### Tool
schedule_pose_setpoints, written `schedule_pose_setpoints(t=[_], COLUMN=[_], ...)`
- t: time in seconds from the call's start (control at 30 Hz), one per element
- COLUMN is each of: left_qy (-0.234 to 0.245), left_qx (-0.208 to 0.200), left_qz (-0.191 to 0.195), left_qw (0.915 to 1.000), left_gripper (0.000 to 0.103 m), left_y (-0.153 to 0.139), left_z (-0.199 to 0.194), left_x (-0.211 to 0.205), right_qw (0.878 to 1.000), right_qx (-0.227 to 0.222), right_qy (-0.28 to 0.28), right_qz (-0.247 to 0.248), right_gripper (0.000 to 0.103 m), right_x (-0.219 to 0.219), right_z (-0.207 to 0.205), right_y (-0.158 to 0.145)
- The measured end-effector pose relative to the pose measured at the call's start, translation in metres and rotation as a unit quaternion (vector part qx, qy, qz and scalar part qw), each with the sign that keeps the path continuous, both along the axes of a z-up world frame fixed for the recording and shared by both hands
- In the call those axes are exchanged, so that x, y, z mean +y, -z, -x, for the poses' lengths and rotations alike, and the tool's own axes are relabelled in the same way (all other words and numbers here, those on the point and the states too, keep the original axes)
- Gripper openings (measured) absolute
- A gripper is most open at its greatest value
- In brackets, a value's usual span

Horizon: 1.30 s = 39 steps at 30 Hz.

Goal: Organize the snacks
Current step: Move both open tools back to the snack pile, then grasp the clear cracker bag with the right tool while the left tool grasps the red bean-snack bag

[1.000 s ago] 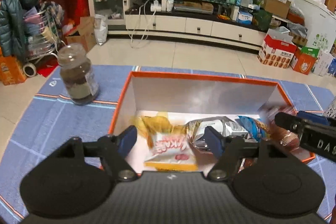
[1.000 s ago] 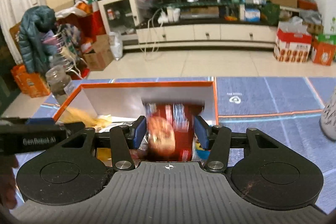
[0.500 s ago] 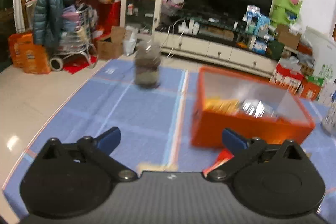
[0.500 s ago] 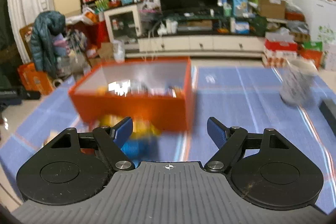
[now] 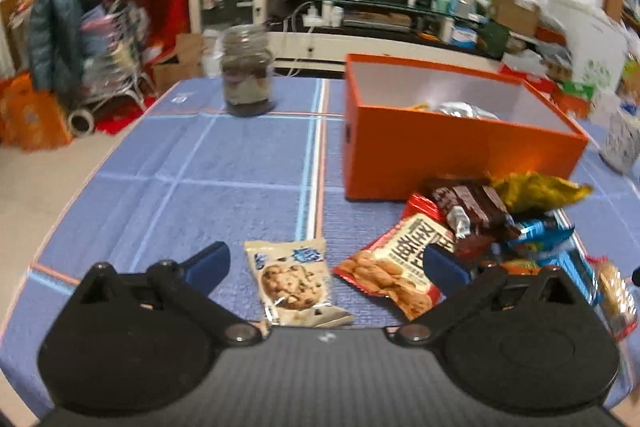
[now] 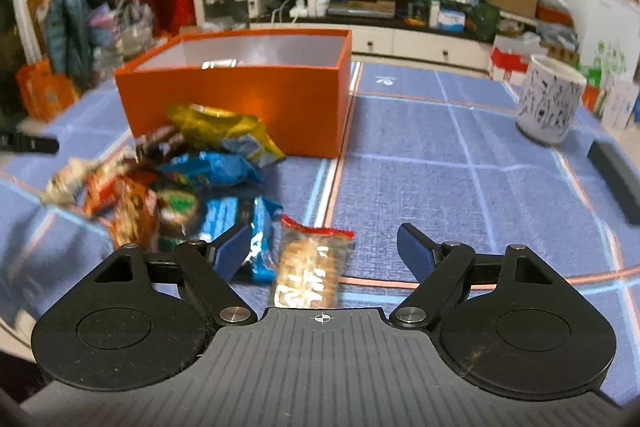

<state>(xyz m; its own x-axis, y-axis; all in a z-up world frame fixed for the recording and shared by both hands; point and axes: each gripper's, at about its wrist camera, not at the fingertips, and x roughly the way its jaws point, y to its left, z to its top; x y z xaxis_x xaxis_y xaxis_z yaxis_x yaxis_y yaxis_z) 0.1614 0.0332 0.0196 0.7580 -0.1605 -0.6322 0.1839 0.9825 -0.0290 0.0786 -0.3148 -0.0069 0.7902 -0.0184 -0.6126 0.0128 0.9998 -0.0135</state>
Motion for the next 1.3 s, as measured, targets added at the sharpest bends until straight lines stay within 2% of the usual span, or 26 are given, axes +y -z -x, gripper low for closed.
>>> schedule_pose_setpoints(t=[0.2, 0.3, 0.37, 0.43, 0.53, 0.6, 0.63, 0.73, 0.83, 0.9, 0.97, 1.03, 1.17, 1.3], left_qy=[-0.003, -0.005, 0.009, 0.023, 0.037, 0.027, 0.023, 0.047, 0.135, 0.208, 0.252, 0.260, 0.283, 0.281], left_qx=[0.027, 0.038, 0.039, 0.033, 0.026, 0.028, 0.031, 0.037, 0.010, -0.008, -0.002, 0.027, 0.023, 0.054], left_qz=[0.021, 0.028, 0.034, 0.028, 0.009, 0.004, 0.008, 0.015, -0.015, -0.038, -0.048, -0.041, -0.016, -0.015], left_qw=[0.9994, 0.9989, 0.9986, 0.9988, 0.9989, 0.9992, 0.9992, 0.9981, 0.9906, 0.9773, 0.9666, 0.9642, 0.9588, 0.9580], left_gripper=[0.102, 0.102, 0.102, 0.102, 0.102, 0.102, 0.102, 0.099, 0.099, 0.099, 0.099, 0.099, 0.099, 0.099], left_y=[0.006, 0.009, 0.008, 0.006, 0.006, 0.008, 0.009, 0.013, 0.012, 0.018, 0.029, 0.039, 0.046, 0.059], left_z=[-0.009, -0.009, -0.006, -0.003, -0.001, -0.002, -0.003, -0.007, -0.011, -0.016, -0.025, -0.038, -0.057, -0.071], left_x=[0.006, 0.007, 0.002, -0.003, -0.006, 0.000, 0.002, 0.003, -0.014, -0.027, -0.033, -0.034, -0.042, -0.050], right_qw=[0.999, 0.998, 0.998, 0.997, 0.995, 0.995, 0.995, 0.994, 0.994, 0.993, 0.993, 0.993, 0.993, 0.993], right_qx=[0.036, 0.058, 0.068, 0.077, 0.099, 0.102, 0.102, 0.107, 0.109, 0.111, 0.113, 0.114, 0.114, 0.114], right_qy=[-0.008, -0.001, 0.004, 0.002, 0.003, 0.005, 0.006, 0.009, 0.004, 0.002, 0.001, 0.000, -0.003, -0.003], right_qz=[-0.005, -0.012, -0.018, -0.024, -0.022, -0.015, -0.018, -0.026, -0.025, -0.026, -0.030, -0.033, -0.032, -0.028], right_gripper=[0.070, 0.066, 0.059, 0.056, 0.046, 0.036, 0.021, 0.021, 0.021, 0.021, 0.021, 0.021, 0.021, 0.021], right_x=[0.001, 0.002, 0.002, 0.004, 0.007, 0.008, 0.007, 0.004, 0.005, 0.006, 0.005, 0.004, 0.002, 0.000], right_z=[-0.004, -0.014, -0.019, -0.023, -0.028, -0.029, -0.028, -0.027, -0.026, -0.027, -0.027, -0.027, -0.027, -0.026], right_y=[0.014, 0.022, 0.024, 0.028, 0.037, 0.038, 0.037, 0.035, 0.035, 0.034, 0.034, 0.034, 0.034, 0.034])
